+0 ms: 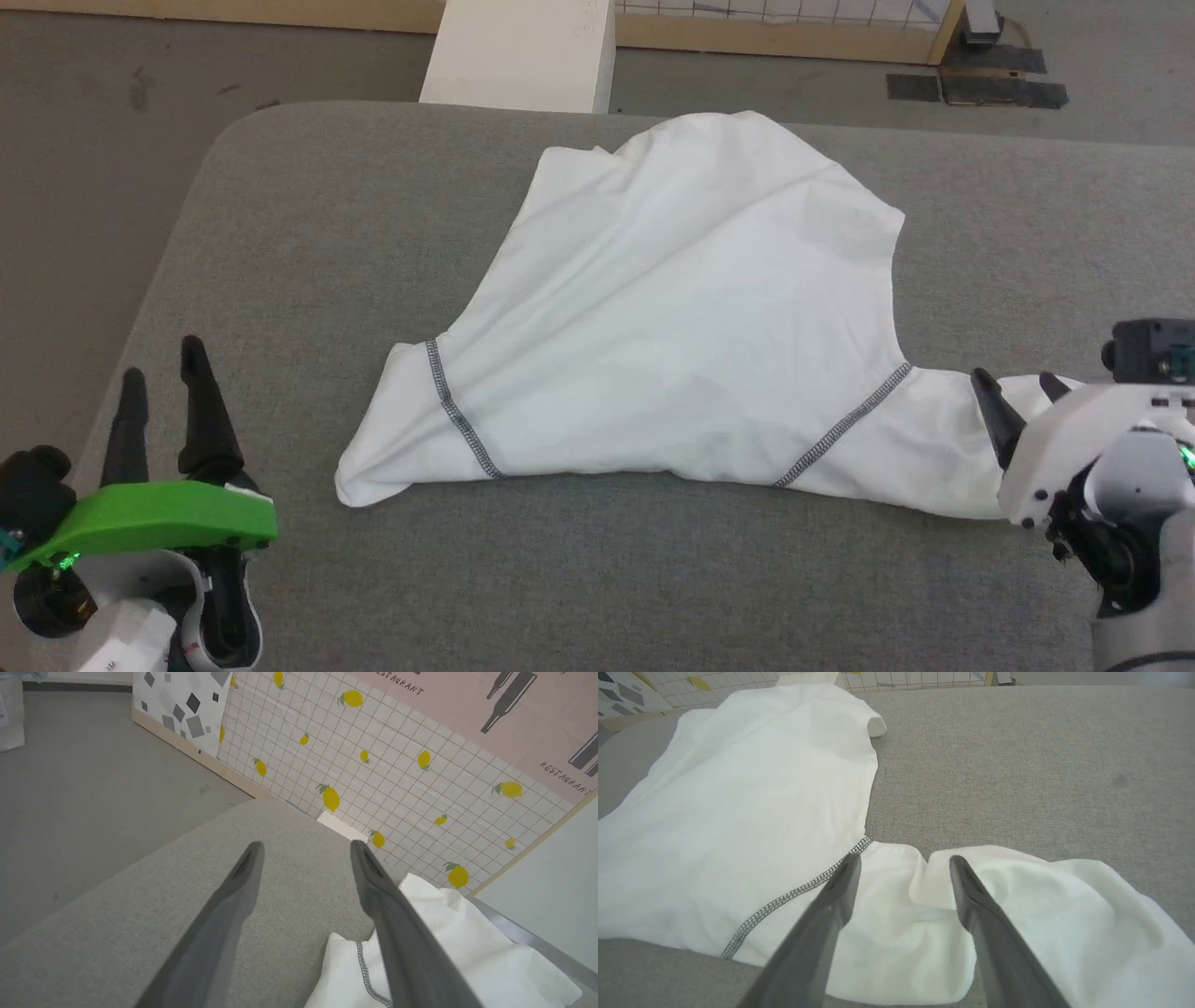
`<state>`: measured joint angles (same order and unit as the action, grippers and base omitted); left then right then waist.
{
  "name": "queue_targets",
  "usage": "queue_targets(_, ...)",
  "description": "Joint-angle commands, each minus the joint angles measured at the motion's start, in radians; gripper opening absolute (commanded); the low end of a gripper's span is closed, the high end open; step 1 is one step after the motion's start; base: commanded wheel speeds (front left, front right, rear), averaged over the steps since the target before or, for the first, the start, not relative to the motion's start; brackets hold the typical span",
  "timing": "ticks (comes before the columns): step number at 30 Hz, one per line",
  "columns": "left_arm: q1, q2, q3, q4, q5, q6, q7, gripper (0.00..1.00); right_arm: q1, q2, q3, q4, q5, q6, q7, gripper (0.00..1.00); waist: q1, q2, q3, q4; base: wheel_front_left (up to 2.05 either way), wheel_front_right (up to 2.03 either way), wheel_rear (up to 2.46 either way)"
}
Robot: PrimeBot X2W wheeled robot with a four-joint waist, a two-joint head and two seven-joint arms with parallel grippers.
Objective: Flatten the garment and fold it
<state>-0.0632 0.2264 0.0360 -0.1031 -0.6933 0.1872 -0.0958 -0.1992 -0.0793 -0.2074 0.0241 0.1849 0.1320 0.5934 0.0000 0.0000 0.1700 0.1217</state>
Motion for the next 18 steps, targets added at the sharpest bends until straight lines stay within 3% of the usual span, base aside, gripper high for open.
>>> queue_targets(1, -0.017, -0.002, -0.002, 0.001, 0.029, -0.010, -0.049, 1.00, -0.037, -0.006, 0.015, 0.007, -0.002, -0.001, 0.014, 1.00, 0.0000, 0.0000, 0.011, 0.005, 0.00, 0.00, 0.00)
queue_targets(5, -0.029, -0.009, -0.027, 0.004, 0.144, -0.037, -0.151, 1.00, -0.139, -0.035, 0.057, 0.064, -0.043, -0.001, 0.086, 1.00, 0.0000, 0.0000, 0.048, 0.017, 0.00, 0.00, 0.00)
queue_targets(10, -0.047, -0.049, -0.049, 0.000, 0.254, -0.056, -0.165, 1.00, -0.282, -0.054, 0.117, 0.186, -0.095, -0.001, 0.186, 1.00, 0.0000, 0.0000, 0.109, 0.038, 0.00, 0.00, 0.00)
queue_targets(18, -0.083, -0.133, -0.035, 0.022, 0.320, -0.122, -0.166, 1.00, -0.377, -0.091, 0.221, 0.361, -0.164, -0.001, 0.277, 1.00, 0.0000, 0.0000, 0.177, 0.081, 0.00, 0.00, 0.00)
